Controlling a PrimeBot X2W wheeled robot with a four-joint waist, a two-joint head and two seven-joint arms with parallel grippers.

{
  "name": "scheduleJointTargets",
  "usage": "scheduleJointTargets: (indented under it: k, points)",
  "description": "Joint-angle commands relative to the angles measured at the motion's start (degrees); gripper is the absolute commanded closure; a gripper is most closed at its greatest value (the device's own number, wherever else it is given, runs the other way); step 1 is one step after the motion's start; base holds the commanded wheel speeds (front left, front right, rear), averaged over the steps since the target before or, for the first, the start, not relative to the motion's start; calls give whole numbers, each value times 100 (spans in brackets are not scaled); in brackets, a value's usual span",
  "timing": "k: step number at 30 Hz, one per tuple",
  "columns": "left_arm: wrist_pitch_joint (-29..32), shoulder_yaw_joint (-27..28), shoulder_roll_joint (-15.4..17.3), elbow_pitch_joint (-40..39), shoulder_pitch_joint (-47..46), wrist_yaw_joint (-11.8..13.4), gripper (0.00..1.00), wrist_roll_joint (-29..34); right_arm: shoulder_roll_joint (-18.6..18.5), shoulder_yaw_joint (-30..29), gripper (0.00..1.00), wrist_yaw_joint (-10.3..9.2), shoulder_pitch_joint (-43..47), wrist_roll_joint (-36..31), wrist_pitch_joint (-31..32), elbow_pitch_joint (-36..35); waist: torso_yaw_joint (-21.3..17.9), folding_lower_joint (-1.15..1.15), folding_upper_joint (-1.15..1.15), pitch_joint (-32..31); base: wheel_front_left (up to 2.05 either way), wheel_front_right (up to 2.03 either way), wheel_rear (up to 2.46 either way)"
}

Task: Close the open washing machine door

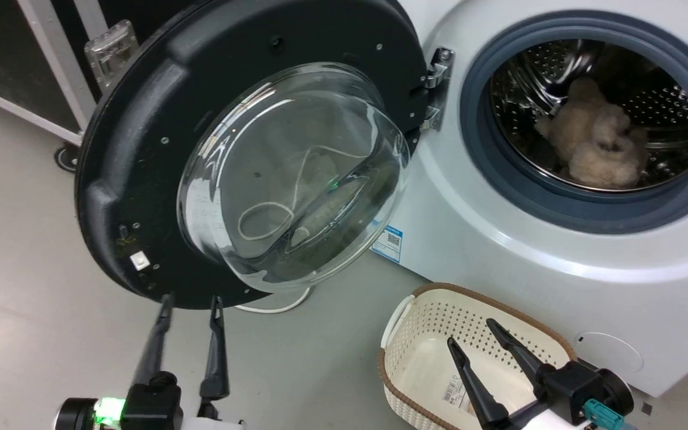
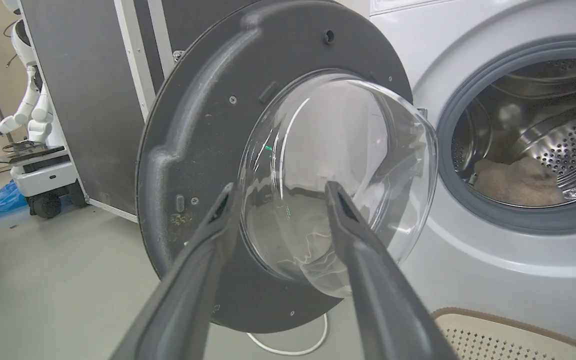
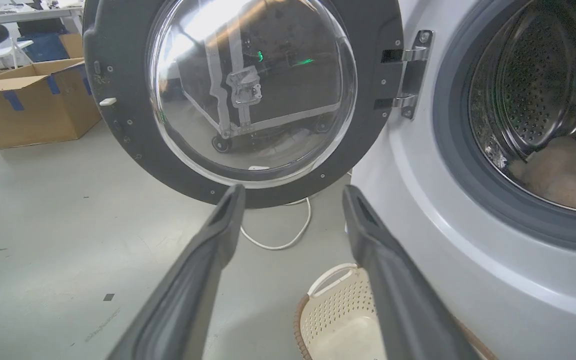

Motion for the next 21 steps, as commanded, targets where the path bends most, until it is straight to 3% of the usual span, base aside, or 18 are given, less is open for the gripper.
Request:
scheduleJointTargets:
  k: [1,4,5,9,14,18,21]
  points:
    - [-65,-45,31,-62,81,-29,100,-12,-48,33,0,4,-12,12,-65,30,62,0,0,11,0,0,0]
    - [-89,-57,-10,-131,67,-56,100,-73,-58,43,0,4,6,28,-89,39,113,0,0,14,0,0,0]
    - [-113,98,-200,-378,6,-93,100,-407,-52,41,0,4,42,43,-112,48,165,0,0,13,0,0,0]
    - [-148,404,-282,-817,-168,-212,100,-595,-35,-1,0,4,103,76,-148,60,234,0,0,35,0,0,0]
    - [-175,1116,-312,-1233,-630,-536,100,-945,39,-86,0,5,216,83,-175,76,241,0,0,-43,0,0,0]
    - [-175,1838,-185,-1100,-1188,-840,100,-1488,133,-147,0,5,257,119,-175,4,100,0,0,-3,0,0,0]
    - [-23,2218,88,-651,-1674,-1093,100,-2070,130,-127,0,5,208,84,-175,-69,-92,0,0,184,0,0,0]
